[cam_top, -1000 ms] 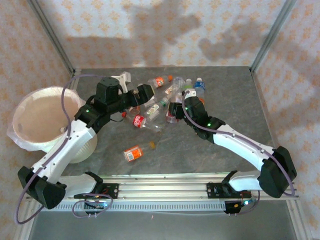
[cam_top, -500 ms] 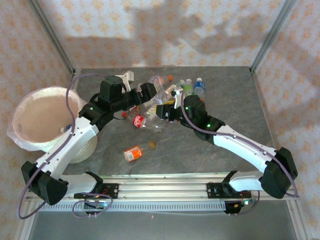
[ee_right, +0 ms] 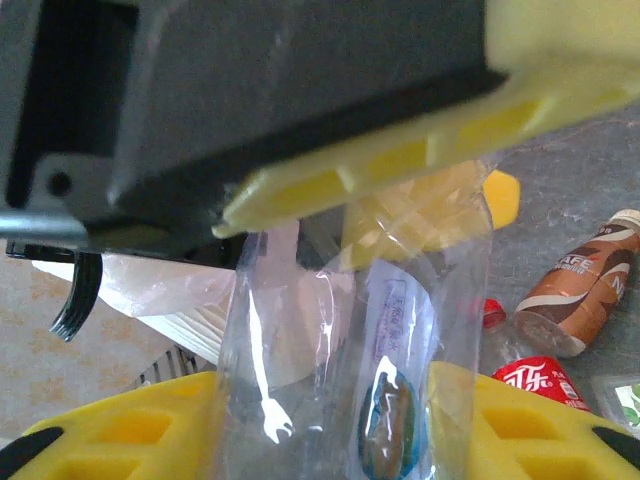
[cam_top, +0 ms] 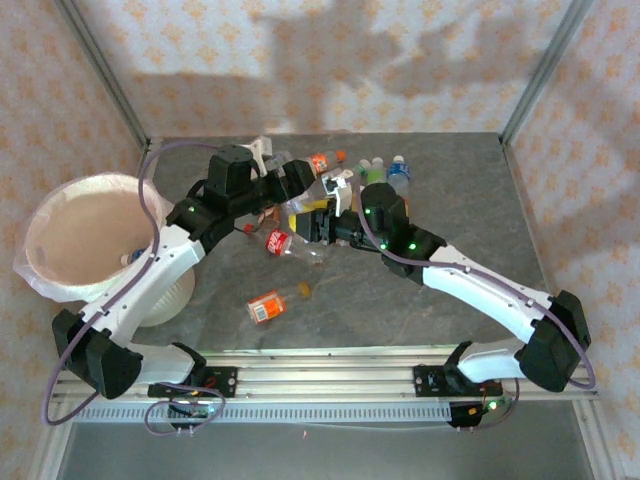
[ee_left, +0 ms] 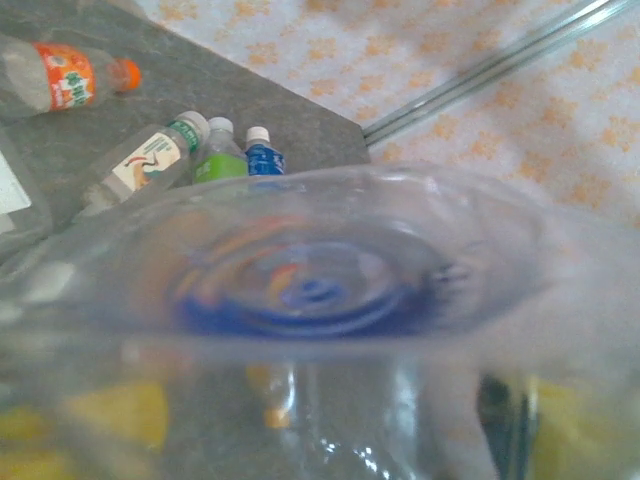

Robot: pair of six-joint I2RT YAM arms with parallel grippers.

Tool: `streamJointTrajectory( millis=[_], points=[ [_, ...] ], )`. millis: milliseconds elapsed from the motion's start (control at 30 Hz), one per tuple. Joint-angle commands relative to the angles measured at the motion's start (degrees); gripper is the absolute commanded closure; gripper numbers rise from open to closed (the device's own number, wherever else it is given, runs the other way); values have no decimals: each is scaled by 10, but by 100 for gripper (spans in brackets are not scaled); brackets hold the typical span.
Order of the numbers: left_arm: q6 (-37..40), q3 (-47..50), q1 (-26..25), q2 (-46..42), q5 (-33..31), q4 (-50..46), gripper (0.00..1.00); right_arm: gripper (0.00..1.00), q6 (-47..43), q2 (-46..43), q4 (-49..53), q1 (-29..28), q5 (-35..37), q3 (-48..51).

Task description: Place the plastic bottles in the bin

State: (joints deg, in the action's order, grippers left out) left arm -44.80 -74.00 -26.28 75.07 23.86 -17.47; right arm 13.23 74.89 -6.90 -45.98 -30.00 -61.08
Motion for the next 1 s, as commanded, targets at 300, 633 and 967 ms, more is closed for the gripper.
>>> streamJointTrajectory(
  millis=[300,633,967],
  points=[
    [20,6,-6,-34,-24,-11,39,42,-10,-6,5,-2,8,-21],
    [102,-61,1,-120,-294,-174,41,1,-24,-47,52,-2,64,-37],
    [276,-247,6,-152,-661,-418,40,1,-32,-51,139,6,259,-45]
  ],
)
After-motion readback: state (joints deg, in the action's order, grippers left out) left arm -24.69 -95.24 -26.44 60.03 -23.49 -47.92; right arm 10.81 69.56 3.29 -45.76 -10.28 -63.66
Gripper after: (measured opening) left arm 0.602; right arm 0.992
